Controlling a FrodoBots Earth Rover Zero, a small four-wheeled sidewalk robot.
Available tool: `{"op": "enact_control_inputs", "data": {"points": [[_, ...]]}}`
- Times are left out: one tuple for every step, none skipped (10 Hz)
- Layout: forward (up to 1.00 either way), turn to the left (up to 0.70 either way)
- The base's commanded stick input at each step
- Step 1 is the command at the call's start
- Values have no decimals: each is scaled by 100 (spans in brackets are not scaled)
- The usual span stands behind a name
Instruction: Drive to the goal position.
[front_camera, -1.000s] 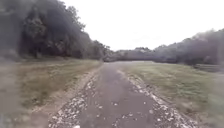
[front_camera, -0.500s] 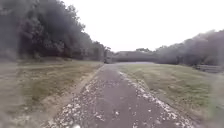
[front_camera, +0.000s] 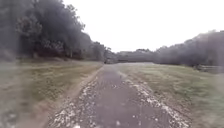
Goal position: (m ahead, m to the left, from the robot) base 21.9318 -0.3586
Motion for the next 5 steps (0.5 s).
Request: {"op": "enact_control_inputs", "data": {"points": [[45, 0], [45, 0], [45, 0], [45, -16], [45, -27]]}}
